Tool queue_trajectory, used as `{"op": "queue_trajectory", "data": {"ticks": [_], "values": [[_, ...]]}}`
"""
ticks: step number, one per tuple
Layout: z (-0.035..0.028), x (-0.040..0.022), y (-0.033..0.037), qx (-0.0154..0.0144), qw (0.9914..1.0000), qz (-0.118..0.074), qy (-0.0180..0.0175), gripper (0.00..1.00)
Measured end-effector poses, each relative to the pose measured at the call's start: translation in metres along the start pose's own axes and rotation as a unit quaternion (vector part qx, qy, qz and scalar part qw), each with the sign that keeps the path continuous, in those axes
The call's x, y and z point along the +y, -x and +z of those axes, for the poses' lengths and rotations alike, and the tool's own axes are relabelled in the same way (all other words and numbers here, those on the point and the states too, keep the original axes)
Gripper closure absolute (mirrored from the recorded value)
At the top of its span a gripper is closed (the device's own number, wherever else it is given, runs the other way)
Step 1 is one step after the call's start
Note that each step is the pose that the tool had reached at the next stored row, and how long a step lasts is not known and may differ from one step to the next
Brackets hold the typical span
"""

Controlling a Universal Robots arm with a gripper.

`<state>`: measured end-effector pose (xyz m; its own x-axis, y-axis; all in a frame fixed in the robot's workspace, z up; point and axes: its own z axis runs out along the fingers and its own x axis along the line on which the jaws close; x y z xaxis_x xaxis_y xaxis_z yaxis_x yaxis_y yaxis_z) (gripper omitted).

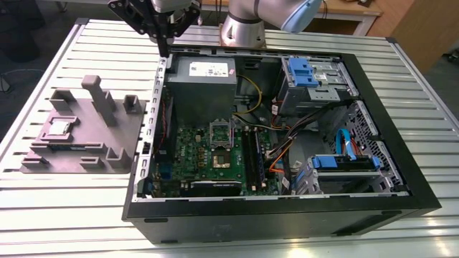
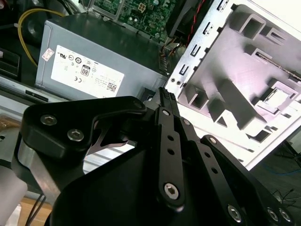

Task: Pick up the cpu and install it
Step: 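Reach for the cpu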

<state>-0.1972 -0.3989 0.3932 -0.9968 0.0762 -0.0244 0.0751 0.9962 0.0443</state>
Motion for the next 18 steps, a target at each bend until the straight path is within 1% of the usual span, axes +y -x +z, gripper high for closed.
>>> {"op": "queue_trajectory", "data": {"ticks": [18], "values": [[-0.0001,-0.0003,-0.0043,0.0,1.0,0.0,0.0,0.9]]}}
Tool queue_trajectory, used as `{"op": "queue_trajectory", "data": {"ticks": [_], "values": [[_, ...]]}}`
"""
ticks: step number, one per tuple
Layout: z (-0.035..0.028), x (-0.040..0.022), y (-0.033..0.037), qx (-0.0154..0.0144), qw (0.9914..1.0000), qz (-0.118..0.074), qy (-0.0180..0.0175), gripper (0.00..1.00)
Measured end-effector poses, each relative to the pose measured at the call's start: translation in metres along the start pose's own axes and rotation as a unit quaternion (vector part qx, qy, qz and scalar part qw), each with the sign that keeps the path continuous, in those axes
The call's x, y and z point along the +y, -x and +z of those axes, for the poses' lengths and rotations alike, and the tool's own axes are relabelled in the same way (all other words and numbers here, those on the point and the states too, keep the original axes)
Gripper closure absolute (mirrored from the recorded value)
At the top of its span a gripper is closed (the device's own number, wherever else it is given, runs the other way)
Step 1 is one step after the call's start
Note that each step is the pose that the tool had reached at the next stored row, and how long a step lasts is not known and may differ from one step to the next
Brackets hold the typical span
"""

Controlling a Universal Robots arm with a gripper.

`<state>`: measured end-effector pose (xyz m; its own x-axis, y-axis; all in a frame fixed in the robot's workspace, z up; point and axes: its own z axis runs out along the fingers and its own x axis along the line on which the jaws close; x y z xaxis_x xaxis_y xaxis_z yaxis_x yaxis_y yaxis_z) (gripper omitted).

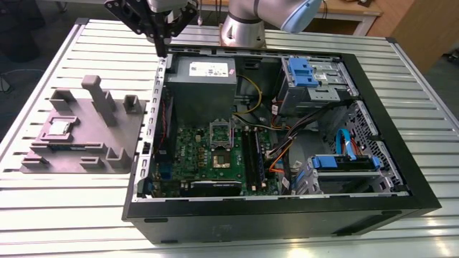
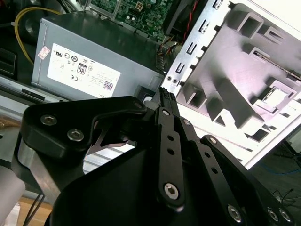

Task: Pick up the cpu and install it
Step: 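Reach for the cpu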

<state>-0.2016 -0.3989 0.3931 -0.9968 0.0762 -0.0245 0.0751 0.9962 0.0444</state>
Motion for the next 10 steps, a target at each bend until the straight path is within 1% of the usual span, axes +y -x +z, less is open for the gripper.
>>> {"op": "queue_trajectory", "data": {"ticks": [10], "values": [[-0.0001,-0.0001,-0.0018,0.0,1.0,0.0,0.0,0.9]]}}
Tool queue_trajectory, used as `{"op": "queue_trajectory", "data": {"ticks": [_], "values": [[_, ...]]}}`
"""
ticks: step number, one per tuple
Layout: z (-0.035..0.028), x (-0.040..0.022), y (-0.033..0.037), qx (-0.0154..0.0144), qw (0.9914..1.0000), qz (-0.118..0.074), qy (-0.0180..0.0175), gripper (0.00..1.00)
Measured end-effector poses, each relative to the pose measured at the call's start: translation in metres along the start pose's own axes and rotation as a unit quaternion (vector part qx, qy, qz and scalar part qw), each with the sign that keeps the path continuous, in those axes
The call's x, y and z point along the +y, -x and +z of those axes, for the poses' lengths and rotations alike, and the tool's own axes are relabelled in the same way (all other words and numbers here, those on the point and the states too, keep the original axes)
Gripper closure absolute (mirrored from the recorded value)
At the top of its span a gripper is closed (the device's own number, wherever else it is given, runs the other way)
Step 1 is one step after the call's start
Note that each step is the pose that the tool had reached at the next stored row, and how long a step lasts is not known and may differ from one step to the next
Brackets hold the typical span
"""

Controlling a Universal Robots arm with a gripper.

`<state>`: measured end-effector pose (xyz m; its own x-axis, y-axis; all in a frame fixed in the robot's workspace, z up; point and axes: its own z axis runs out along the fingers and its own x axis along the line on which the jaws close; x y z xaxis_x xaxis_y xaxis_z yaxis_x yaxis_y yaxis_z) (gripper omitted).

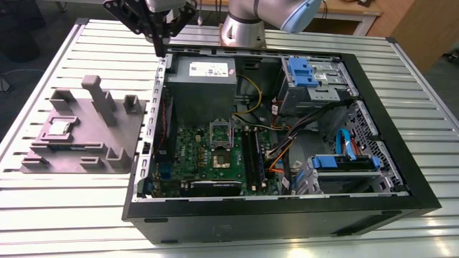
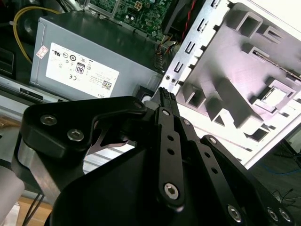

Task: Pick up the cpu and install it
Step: 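Reach for the cpu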

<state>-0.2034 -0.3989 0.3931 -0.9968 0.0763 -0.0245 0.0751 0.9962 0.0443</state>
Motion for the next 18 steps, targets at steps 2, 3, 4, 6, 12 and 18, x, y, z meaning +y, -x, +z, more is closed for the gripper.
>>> {"op": "queue_trajectory", "data": {"ticks": [2,3,4,6,12,18], "values": [[0.0,0.0,-0.0004,0.0,1.0,0.0,0.0,0.9],[0.0,-0.0001,-0.0006,0.0,1.0,0.0,0.0,0.9],[0.0,-0.0001,-0.0009,0.0,1.0,0.0,0.0,0.9],[0.0,-0.0001,-0.0014,0.0,1.0,0.0,0.0,0.9],[-0.0001,-0.0002,-0.0027,0.0,1.0,0.0,0.0,0.9],[-0.0001,-0.0003,-0.0039,0.0,1.0,0.0,0.0,0.9]]}}
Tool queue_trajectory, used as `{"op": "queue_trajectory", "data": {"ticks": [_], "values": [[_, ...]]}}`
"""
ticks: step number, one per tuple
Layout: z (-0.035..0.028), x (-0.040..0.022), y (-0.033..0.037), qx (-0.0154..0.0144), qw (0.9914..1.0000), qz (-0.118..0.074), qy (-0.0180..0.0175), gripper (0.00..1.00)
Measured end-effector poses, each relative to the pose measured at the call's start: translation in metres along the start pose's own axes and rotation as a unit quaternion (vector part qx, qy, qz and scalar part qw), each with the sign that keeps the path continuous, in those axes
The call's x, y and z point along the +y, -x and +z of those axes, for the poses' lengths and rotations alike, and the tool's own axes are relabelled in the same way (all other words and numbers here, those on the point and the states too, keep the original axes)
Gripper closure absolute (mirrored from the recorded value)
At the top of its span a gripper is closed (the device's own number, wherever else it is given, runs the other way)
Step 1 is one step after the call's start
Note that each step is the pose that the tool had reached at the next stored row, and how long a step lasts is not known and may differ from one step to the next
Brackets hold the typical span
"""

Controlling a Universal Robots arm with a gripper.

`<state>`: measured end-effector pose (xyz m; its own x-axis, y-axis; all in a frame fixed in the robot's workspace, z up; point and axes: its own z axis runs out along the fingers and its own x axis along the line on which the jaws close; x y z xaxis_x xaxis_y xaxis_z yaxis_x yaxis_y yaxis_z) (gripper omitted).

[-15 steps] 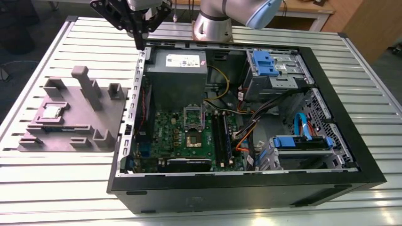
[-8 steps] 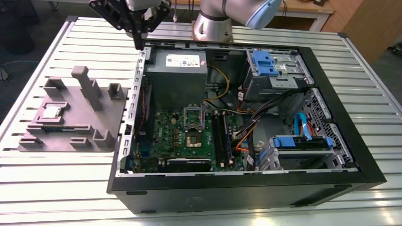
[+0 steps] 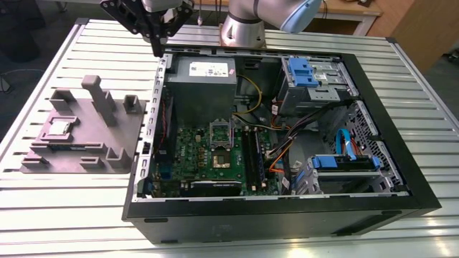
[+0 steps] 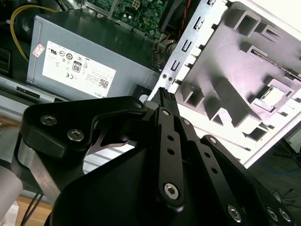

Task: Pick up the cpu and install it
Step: 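Reach for the cpu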

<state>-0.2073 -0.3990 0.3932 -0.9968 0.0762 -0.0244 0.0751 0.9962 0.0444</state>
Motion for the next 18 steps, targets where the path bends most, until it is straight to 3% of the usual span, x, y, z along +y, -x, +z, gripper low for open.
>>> {"op": "queue_trajectory", "data": {"ticks": [3,5,13,18], "values": [[0.0,0.0,-0.0006,0.0,1.0,0.0,0.0,0.9],[-0.0002,-0.0007,-0.0088,0.0,1.0,0.0,0.0,0.9],[-0.0002,-0.0007,-0.0101,0.0,1.0,0.0,0.0,0.9],[-0.0004,-0.0011,-0.0148,0.0,1.0,0.0,0.0,0.9]]}}
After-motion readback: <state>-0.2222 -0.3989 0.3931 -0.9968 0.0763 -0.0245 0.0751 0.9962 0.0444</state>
